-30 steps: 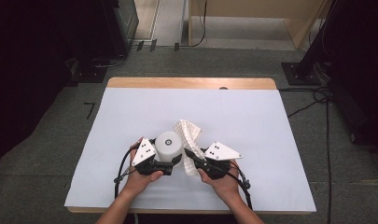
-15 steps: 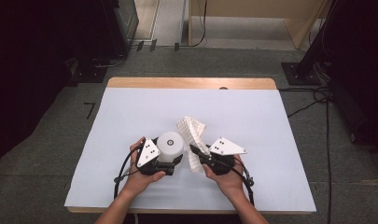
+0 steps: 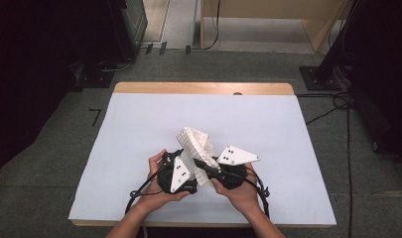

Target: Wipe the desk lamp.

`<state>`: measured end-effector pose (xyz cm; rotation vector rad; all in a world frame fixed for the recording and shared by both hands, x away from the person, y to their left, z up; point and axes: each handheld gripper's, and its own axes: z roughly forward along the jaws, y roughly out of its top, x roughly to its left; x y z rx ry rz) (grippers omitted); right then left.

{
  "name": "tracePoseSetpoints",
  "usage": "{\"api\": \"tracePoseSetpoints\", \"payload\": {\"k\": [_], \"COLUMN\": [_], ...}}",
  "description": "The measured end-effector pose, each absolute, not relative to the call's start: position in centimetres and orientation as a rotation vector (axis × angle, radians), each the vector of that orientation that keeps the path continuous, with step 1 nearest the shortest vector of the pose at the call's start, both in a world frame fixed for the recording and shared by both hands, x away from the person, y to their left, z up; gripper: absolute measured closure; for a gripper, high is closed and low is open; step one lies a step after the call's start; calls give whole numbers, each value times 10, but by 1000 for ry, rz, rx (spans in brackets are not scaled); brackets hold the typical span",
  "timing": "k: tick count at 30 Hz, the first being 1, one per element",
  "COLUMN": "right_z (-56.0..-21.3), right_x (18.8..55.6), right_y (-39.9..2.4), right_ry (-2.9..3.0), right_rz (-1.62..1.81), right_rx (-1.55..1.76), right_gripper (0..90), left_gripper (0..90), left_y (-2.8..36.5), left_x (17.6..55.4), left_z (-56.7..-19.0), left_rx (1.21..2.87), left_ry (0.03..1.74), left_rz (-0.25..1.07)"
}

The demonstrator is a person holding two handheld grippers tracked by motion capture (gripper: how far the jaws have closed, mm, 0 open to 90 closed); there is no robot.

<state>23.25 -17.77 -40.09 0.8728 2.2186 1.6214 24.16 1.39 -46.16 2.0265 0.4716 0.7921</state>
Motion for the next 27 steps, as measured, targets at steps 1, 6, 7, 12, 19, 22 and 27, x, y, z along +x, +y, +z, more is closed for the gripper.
{"api": "tracePoseSetpoints", "payload": {"k": [1, 6, 7, 12, 19, 22, 27], "right_z": [-401, -400, -401, -409, -417, -422, -429], "right_x": [231, 230, 232, 246, 257, 260, 263], "right_y": [-175, -171, -173, -193, -218, -224, -228], "right_ry": [2236, 2263, 2253, 2179, 2058, 2030, 2005], "right_rz": [1640, 1629, 1620, 1582, 1543, 1525, 1503], "right_rx": [871, 845, 861, 980, 1106, 1136, 1168], "right_gripper": [790, 790, 790, 790, 789, 789, 786], "left_gripper": [88, 88, 88, 88, 87, 86, 86], "left_y": [13, 17, 17, 21, 36, 44, 45], "left_x": [241, 241, 242, 248, 269, 279, 288], "left_z": [-462, -460, -460, -462, -462, -463, -466], "left_rx": [2024, 2015, 1999, 1966, 1813, 1730, 1677], "left_ry": [465, 460, 469, 512, 699, 797, 853], "left_rz": [806, 795, 781, 768, 695, 677, 677]}}
